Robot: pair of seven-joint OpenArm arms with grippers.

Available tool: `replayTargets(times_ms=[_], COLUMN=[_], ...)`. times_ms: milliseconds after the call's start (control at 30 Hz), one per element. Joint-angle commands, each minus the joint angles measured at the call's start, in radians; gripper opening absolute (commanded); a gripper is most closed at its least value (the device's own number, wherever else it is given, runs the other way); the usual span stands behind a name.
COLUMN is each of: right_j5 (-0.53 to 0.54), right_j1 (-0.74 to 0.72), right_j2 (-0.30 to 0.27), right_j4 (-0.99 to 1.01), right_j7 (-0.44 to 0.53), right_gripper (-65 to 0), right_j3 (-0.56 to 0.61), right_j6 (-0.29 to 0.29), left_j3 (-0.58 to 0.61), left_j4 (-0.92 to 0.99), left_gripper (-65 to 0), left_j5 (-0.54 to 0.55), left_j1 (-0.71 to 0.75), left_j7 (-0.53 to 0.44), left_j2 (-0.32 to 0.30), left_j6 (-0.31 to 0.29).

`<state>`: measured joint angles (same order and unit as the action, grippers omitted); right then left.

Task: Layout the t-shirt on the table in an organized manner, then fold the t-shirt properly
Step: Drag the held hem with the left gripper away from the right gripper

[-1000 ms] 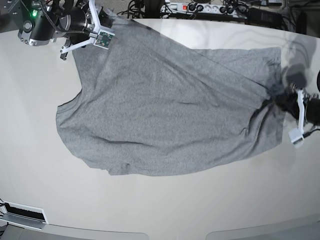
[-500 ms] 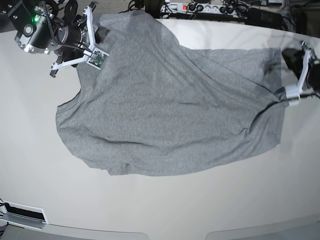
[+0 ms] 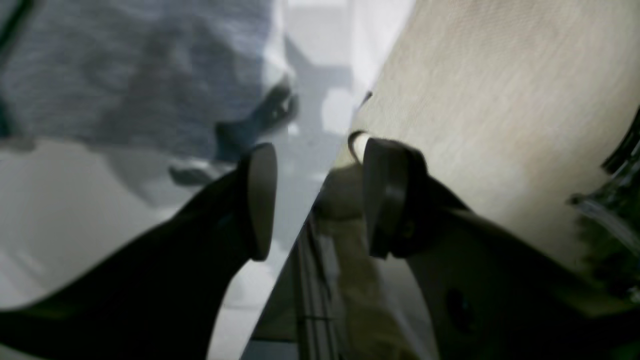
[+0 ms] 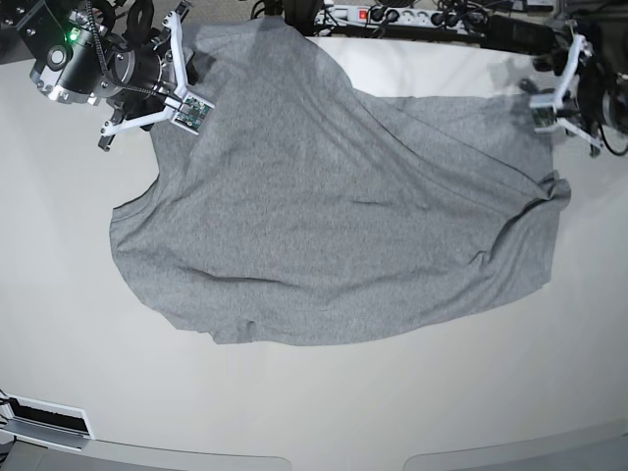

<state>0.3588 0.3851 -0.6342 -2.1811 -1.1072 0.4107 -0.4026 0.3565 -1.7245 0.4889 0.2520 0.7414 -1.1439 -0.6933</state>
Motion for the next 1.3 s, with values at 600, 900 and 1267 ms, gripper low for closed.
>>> replayTargets(times_ms=[600, 900, 1267], right_j5=[0.003, -0.001, -0.136], right_j1=[-0.002, -0.002, 0.0], right_j2=[-0.012, -0.015, -0.061], right_j4=[-0.019, -0.019, -0.016], right_j7=[0.008, -0.005, -0.011], right_gripper=[-42.7, -42.7, -42.7], right_j3=[-0.006, -0.006, -0.006], right_j6=[0.021, 0.018, 0.085], left_j3=[-0.01, -0.011, -0.011], left_j4=[0.247, 0.234, 0.047], left_gripper=[-36.0, -65.0, -65.0], left_j5=[-0.321, -0.327, -0.333], left_j1=[-0.065, -0.074, -0.087], left_j7=[-0.241, -0.165, -0.134], left_j2=[0.164, 0.14, -0.05], left_j6=[-0.005, 0.082, 0.171])
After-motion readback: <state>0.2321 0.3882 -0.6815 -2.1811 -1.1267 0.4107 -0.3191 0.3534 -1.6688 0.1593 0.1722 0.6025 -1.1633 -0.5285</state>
